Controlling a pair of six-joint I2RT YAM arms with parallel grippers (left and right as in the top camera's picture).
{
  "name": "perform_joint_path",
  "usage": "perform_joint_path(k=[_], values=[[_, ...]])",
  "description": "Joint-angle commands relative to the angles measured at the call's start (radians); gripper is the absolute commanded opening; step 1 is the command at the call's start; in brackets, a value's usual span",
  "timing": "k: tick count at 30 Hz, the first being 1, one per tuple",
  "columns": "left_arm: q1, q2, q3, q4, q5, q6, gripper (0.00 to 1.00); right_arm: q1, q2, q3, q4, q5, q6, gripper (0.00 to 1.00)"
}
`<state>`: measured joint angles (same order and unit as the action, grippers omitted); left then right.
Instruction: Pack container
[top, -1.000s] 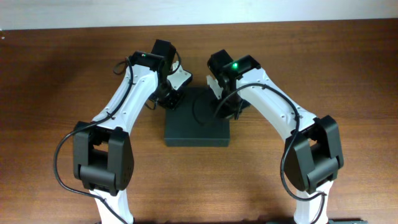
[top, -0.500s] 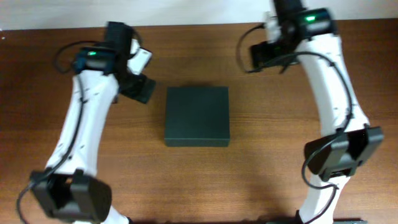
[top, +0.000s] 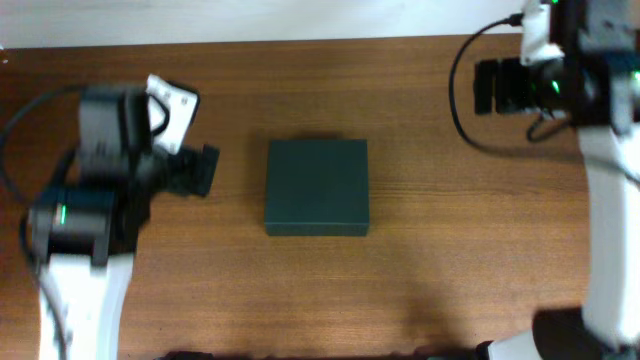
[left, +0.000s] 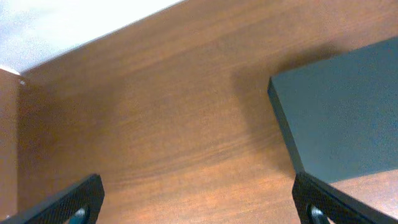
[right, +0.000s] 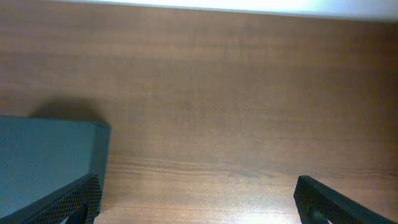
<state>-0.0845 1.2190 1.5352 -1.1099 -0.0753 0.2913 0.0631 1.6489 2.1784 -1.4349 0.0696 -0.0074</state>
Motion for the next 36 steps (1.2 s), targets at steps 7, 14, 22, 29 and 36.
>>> perform_joint_path(k=[7, 14, 22, 29, 36], values=[[-0.002, -0.430, -0.468, 0.229, 0.064, -0.027, 0.99, 0.092, -0.422, -0.569, 0.231, 0.074, 0.055, 0.99], [-0.002, -0.556, -0.621, 0.290, 0.064, -0.095, 0.99, 0.121, -0.734, -1.042, 0.363, 0.074, 0.140, 0.99], [-0.002, -0.559, -0.626, 0.287, 0.050, -0.096, 0.99, 0.121, -0.951, -1.253, 0.376, 0.074, 0.166, 0.99], [-0.002, -0.559, -0.626, 0.286, 0.050, -0.096, 0.99, 0.121, -0.953, -1.253, 0.376, 0.074, 0.166, 0.99], [-0.002, -0.559, -0.626, 0.286, 0.050, -0.096, 0.99, 0.121, -0.949, -1.253, 0.377, 0.074, 0.166, 0.99]])
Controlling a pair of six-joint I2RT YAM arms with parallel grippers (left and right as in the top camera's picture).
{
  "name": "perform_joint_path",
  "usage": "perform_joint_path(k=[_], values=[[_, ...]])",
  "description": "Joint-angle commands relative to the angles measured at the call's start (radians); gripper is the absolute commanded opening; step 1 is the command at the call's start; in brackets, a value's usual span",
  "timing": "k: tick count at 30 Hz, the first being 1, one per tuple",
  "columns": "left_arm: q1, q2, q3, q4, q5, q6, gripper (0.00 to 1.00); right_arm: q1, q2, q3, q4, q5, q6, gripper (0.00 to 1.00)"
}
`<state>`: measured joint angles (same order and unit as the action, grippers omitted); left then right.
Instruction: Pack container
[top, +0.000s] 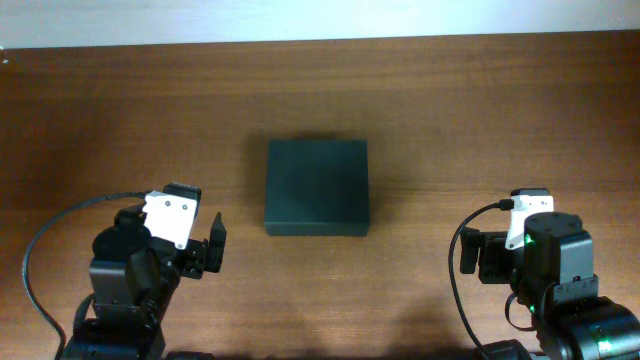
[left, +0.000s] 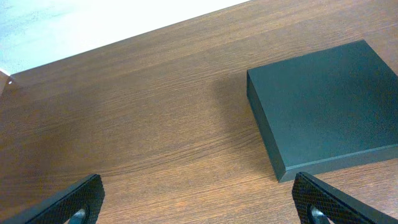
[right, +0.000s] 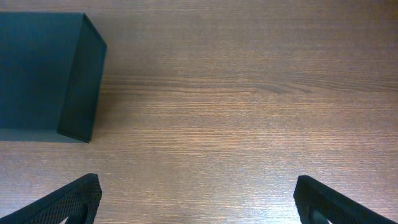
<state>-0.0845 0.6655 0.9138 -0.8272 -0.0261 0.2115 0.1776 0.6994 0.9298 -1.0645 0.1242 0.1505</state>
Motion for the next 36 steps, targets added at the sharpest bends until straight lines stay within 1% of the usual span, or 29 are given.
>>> perform_joint_path(k=[1, 7, 11, 13, 17, 20, 22, 23, 24, 27, 29, 32, 34, 35, 36], values=[[-0.002, -0.006, -0.005, 0.004, 0.001, -0.016, 0.99, 0.006, 0.000, -0.004, 0.006, 0.019, 0.008, 0.99], [-0.002, -0.006, -0.005, 0.004, 0.001, -0.016, 0.99, 0.006, -0.002, -0.004, 0.006, 0.019, 0.008, 0.99], [-0.002, -0.006, -0.005, 0.004, 0.001, -0.016, 0.99, -0.012, -0.068, -0.004, 0.008, 0.021, 0.008, 0.99], [-0.002, -0.006, -0.005, 0.004, 0.001, -0.016, 0.99, -0.021, -0.132, -0.004, 0.030, 0.023, 0.010, 0.99], [-0.002, -0.006, -0.005, 0.004, 0.001, -0.016, 0.99, -0.022, -0.333, -0.018, 0.032, -0.011, 0.042, 0.99], [-0.002, -0.006, -0.005, 0.004, 0.001, -0.016, 0.99, -0.023, -0.485, -0.080, 0.040, -0.011, 0.042, 0.99], [-0.002, -0.006, -0.005, 0.004, 0.001, -0.016, 0.99, -0.029, -0.569, -0.159, 0.088, -0.012, 0.043, 0.99], [-0.002, -0.006, -0.005, 0.004, 0.001, -0.016, 0.99, -0.029, -0.603, -0.209, 0.136, -0.015, 0.042, 0.99], [-0.002, -0.006, -0.005, 0.004, 0.001, -0.016, 0.99, -0.029, -0.636, -0.285, 0.223, -0.015, 0.043, 0.99], [-0.002, -0.006, -0.005, 0.004, 0.001, -0.016, 0.99, -0.029, -0.661, -0.443, 0.463, -0.014, 0.042, 0.99], [-0.002, -0.006, -0.005, 0.004, 0.001, -0.016, 0.99, -0.029, -0.661, -0.569, 0.676, -0.005, 0.037, 0.99], [-0.002, -0.006, -0.005, 0.004, 0.001, -0.016, 0.99, -0.029, -0.661, -0.733, 0.948, 0.059, 0.032, 0.99], [-0.002, -0.006, -0.005, 0.004, 0.001, -0.016, 0.99, -0.029, -0.661, -0.822, 1.082, 0.089, -0.009, 0.99], [-0.002, -0.006, -0.005, 0.003, 0.001, -0.016, 0.99, -0.029, -0.661, -0.865, 1.127, 0.096, -0.032, 0.99], [-0.002, -0.006, -0.005, 0.003, 0.001, -0.016, 0.99, -0.029, -0.663, -0.888, 1.136, 0.095, -0.043, 0.99]])
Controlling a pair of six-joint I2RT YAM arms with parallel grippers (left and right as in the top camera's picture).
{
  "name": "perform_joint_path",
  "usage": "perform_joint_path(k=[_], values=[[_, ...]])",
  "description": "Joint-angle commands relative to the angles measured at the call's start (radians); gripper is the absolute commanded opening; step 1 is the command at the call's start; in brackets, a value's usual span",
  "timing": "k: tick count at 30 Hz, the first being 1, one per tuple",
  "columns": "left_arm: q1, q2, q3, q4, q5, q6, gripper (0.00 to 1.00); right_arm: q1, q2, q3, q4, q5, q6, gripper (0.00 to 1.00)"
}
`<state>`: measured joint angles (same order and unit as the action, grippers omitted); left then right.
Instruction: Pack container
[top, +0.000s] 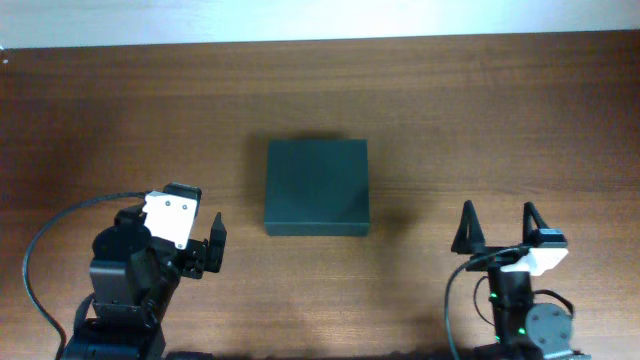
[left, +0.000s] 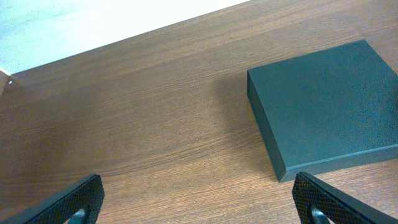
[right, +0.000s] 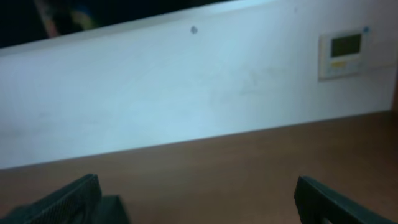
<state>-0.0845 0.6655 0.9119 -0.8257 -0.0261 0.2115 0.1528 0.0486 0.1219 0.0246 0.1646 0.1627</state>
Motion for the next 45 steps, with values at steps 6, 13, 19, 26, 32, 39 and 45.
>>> perform_joint_path(k=[6, 13, 19, 26, 32, 39, 45], values=[[-0.002, -0.006, -0.003, 0.002, 0.001, -0.016, 0.99, -0.003, -0.045, -0.116, -0.092, 0.048, -0.060, 0.99], [-0.002, -0.006, -0.003, 0.002, 0.001, -0.016, 0.99, -0.003, -0.045, -0.116, -0.092, 0.034, -0.080, 0.99], [-0.002, -0.006, -0.003, 0.002, 0.001, -0.016, 0.99, -0.003, -0.045, -0.116, -0.092, 0.026, -0.080, 0.99], [-0.002, -0.006, -0.003, 0.002, 0.001, -0.016, 0.99, -0.003, -0.045, -0.116, -0.092, -0.006, -0.080, 0.99], [-0.002, -0.006, -0.003, 0.002, 0.001, -0.016, 0.99, -0.003, -0.045, -0.116, -0.092, -0.006, -0.080, 0.99], [-0.002, -0.006, -0.003, 0.002, 0.001, -0.016, 0.99, -0.003, -0.045, -0.116, -0.092, -0.006, -0.080, 0.99], [-0.002, -0.006, -0.003, 0.002, 0.001, -0.016, 0.99, -0.003, -0.045, -0.116, -0.092, -0.006, -0.080, 0.99]])
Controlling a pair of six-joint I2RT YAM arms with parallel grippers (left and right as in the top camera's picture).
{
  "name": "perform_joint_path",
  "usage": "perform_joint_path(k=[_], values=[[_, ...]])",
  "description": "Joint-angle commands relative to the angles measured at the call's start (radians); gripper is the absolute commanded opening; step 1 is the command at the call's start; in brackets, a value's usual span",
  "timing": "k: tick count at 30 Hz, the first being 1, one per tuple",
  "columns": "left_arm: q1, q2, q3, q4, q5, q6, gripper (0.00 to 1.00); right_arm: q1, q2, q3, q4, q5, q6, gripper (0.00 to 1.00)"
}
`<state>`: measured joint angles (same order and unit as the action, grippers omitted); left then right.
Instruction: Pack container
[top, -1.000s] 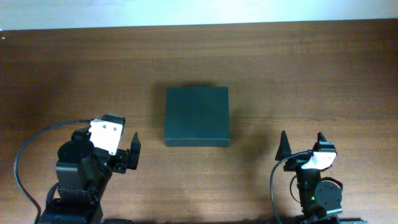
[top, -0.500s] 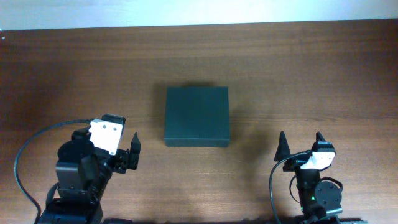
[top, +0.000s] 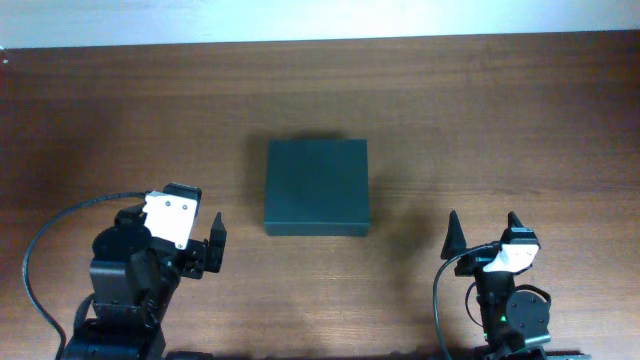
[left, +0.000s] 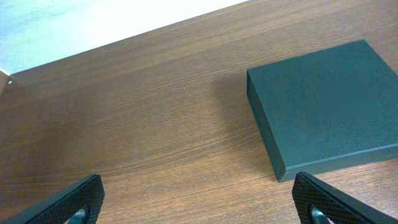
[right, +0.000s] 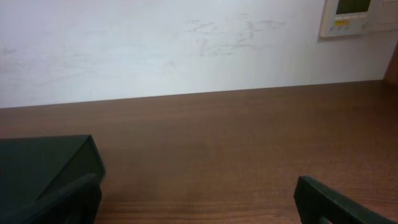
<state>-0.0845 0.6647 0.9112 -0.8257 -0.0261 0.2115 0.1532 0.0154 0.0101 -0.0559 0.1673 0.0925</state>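
A flat dark green closed box (top: 317, 187) lies in the middle of the wooden table (top: 480, 110); it also shows as the box (left: 326, 112) in the left wrist view and the box (right: 43, 158) in the right wrist view. My left gripper (top: 212, 247) stands open near the front left, apart from the box. My right gripper (top: 480, 232) is open at the front right, its fingers pointing toward the far edge. Nothing is between either pair of fingers.
A white wall (right: 155, 43) runs behind the table's far edge, with a small wall panel (right: 354, 15) at its right. Cables loop beside both arm bases at the front.
The right arm has shifted slightly left at the front right, and its camera has tilted down so the table and box corner show. The left arm and box have not moved.
Both arms were first out over the table, the left at the box's left side and the right at the far right. Then both were back near the front edge. The right wrist later pointed up at the wall and now looks level across the table. The box stayed put.
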Motion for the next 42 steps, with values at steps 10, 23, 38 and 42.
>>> perform_joint_path(k=[10, 23, 38, 42], values=[[-0.002, -0.126, -0.010, -0.123, 0.058, -0.043, 0.99, -0.004, -0.012, -0.005, -0.011, -0.009, -0.010, 0.99], [-0.002, -0.551, -0.481, 0.488, 0.109, -0.085, 0.99, -0.004, -0.012, -0.005, -0.011, -0.009, -0.010, 0.99], [-0.008, -0.657, -0.902, 0.744, 0.071, -0.278, 0.99, -0.004, -0.012, -0.005, -0.011, -0.009, -0.010, 0.99], [-0.013, -0.659, -0.902, 0.743, 0.071, -0.275, 0.99, -0.004, -0.012, -0.005, -0.011, -0.009, -0.010, 0.99]])
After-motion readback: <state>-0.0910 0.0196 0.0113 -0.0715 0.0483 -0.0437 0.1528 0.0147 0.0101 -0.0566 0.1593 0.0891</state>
